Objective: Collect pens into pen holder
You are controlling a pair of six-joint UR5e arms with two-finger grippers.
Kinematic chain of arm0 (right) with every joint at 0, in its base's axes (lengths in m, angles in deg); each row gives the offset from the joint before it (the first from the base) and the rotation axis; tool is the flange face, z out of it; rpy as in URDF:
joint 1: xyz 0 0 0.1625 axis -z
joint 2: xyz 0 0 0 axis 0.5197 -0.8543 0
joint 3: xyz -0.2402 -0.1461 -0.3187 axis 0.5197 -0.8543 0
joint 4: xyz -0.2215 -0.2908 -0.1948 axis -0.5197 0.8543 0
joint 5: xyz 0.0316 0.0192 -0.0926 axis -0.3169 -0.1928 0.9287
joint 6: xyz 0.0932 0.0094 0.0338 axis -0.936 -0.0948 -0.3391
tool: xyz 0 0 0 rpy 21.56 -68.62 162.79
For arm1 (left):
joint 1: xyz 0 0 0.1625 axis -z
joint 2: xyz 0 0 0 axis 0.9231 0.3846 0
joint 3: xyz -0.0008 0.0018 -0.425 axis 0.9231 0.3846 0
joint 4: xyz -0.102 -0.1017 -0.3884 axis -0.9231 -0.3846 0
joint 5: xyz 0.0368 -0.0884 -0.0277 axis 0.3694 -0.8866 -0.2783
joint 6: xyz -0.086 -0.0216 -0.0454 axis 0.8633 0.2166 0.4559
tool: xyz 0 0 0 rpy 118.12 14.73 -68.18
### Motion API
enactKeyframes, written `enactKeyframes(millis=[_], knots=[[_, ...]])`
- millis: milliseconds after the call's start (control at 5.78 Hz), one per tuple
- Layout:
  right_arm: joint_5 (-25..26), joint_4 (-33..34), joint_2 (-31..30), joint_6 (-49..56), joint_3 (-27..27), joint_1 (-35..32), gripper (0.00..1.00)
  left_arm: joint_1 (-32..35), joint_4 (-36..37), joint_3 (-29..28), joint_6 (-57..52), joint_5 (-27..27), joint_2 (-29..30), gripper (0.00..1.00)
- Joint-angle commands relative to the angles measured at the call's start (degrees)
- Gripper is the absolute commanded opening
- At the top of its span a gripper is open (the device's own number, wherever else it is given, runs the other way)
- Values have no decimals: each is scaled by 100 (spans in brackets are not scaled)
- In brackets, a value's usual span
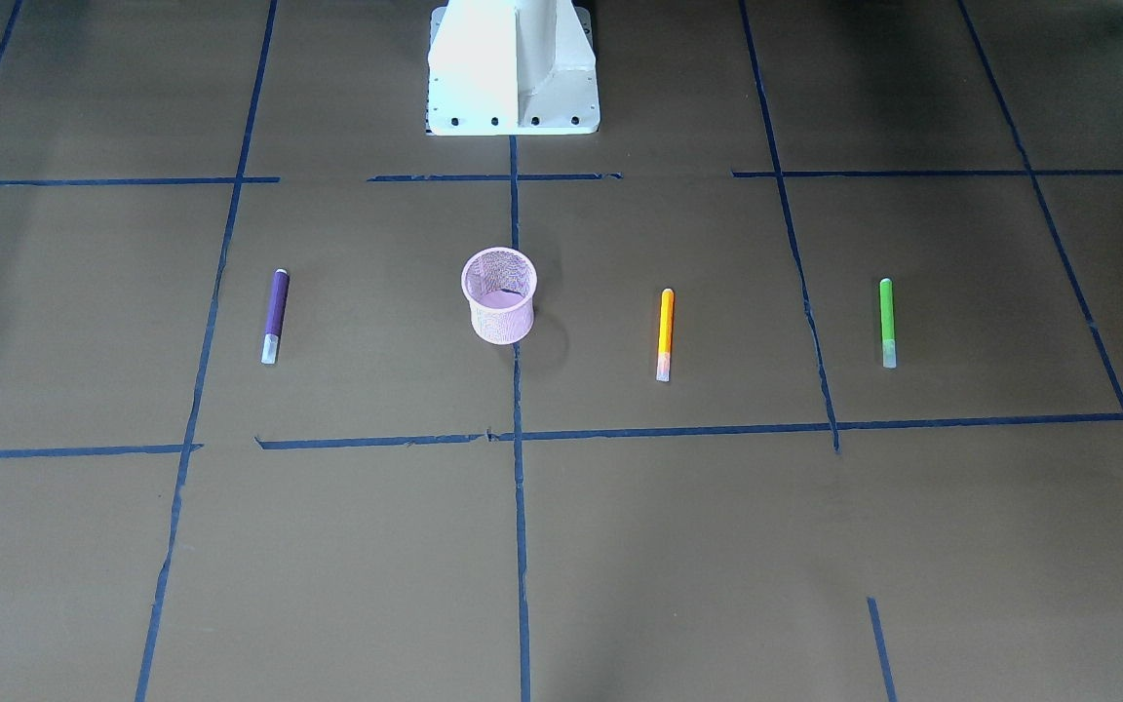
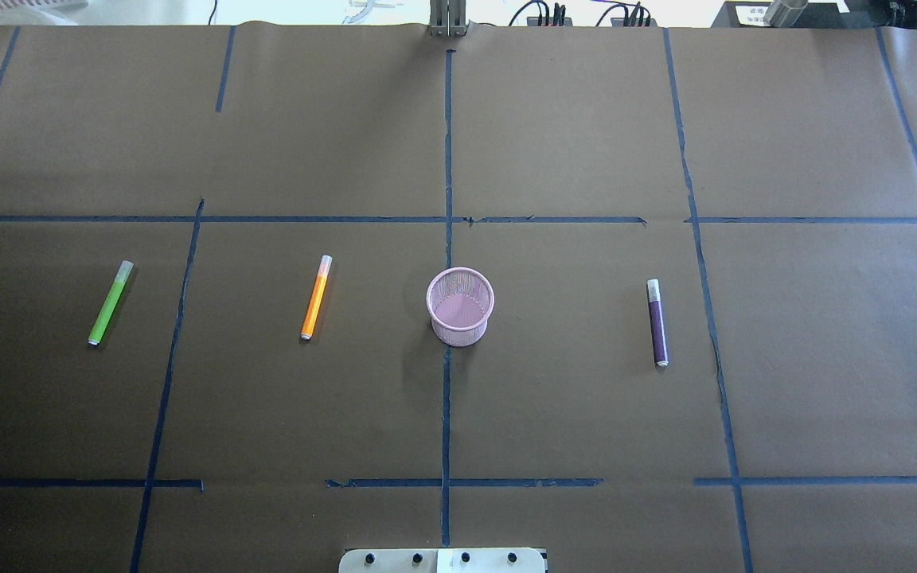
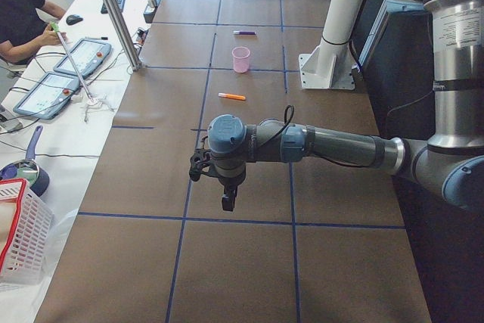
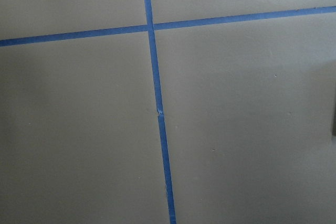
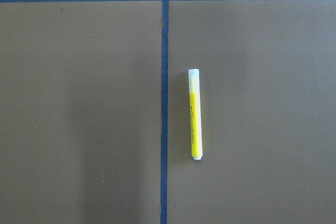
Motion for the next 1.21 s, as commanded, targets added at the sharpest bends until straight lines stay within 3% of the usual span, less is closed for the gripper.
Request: enactKeyframes(millis=[0, 1037], knots=[[-33, -12, -4, -1, 11, -6, 100, -13, -27, 83, -20, -4, -162, 100], [-218, -38, -30, -1, -15, 3, 100, -13, -88, 172, -20, -74, -321, 100]])
